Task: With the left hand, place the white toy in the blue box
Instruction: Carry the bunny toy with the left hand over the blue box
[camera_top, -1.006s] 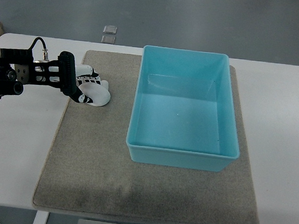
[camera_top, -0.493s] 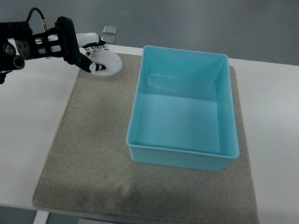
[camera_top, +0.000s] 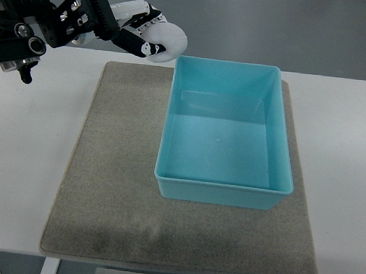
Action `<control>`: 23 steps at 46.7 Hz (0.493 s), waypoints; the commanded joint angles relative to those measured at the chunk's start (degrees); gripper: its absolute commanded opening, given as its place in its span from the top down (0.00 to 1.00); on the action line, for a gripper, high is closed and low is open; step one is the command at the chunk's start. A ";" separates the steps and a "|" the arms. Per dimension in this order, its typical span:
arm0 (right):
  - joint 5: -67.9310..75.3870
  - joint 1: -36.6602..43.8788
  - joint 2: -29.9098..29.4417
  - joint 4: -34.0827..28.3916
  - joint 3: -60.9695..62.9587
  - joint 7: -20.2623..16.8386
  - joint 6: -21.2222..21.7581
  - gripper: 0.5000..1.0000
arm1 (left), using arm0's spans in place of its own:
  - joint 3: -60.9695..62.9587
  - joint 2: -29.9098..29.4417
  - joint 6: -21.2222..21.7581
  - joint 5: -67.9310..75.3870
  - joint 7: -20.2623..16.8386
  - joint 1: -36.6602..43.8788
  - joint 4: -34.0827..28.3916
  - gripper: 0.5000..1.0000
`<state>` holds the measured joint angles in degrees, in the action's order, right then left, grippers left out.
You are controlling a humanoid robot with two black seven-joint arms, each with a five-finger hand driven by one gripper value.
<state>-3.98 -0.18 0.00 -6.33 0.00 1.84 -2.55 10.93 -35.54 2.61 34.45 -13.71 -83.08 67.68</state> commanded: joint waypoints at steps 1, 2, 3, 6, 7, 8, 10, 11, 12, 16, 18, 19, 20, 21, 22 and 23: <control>0.03 0.01 0.00 0.00 0.00 0.01 0.00 0.13 | -2.22 2.66 -0.24 0.09 0.09 1.95 -0.01 1.00; 0.03 0.01 0.00 0.00 0.00 0.01 0.00 0.13 | -2.58 3.28 -0.42 0.09 0.09 2.30 -0.01 1.00; 0.03 0.01 0.00 0.00 0.00 0.01 0.00 0.13 | -2.93 3.89 -0.59 0.09 0.09 2.66 -0.10 1.00; 0.03 0.01 0.00 0.00 0.00 0.01 0.00 0.13 | -3.11 6.00 -1.38 0.09 0.09 3.45 -0.10 1.00; 0.03 0.01 0.00 0.00 0.00 0.01 0.00 0.13 | -3.11 6.62 -1.64 0.09 0.00 3.71 -0.10 1.00; -0.06 0.01 0.00 0.00 0.00 0.01 0.00 0.13 | -3.19 7.32 -1.91 0.09 0.00 4.06 -0.10 1.00; 0.03 0.01 0.00 0.00 0.00 0.01 0.00 0.13 | -3.11 8.55 -2.17 0.09 0.00 4.94 -0.10 1.00; 0.03 0.01 0.00 0.00 0.00 0.01 0.00 0.13 | -3.19 9.17 -2.26 0.09 0.00 5.38 -0.10 1.00; 0.03 0.01 0.00 0.00 0.00 0.01 0.00 0.13 | -3.11 9.78 -2.26 0.09 0.08 5.91 -0.10 1.00; 0.03 0.01 0.00 0.00 0.00 0.01 0.00 0.13 | -3.11 11.89 -2.26 0.09 0.09 7.49 -0.10 0.97; 0.03 0.01 0.00 0.00 0.00 0.01 0.00 0.13 | -3.11 12.69 -2.18 0.18 0.09 8.19 -0.18 0.78; 0.03 0.01 0.00 0.00 0.00 0.01 0.00 0.13 | -3.19 12.95 -2.17 0.09 0.09 8.46 -0.27 0.62; 0.03 0.01 0.00 0.00 0.00 0.01 0.00 0.13 | -3.20 13.21 -1.91 0.09 0.09 8.72 -0.27 0.46; 0.03 0.01 0.00 0.00 0.00 0.01 0.00 0.13 | -3.20 13.39 -1.74 0.09 0.09 8.99 -0.27 0.37; 0.03 0.01 0.00 0.00 0.00 0.01 0.00 0.13 | -3.20 13.57 -1.65 0.09 0.09 9.16 -0.27 0.30; 0.03 0.01 0.00 0.00 0.00 0.01 0.00 0.13 | -3.20 13.66 -1.56 0.09 0.09 9.34 -0.27 0.26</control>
<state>-3.96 -0.18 0.00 -6.33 0.00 1.84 -2.55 7.77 -22.42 0.64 34.58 -13.64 -74.40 67.44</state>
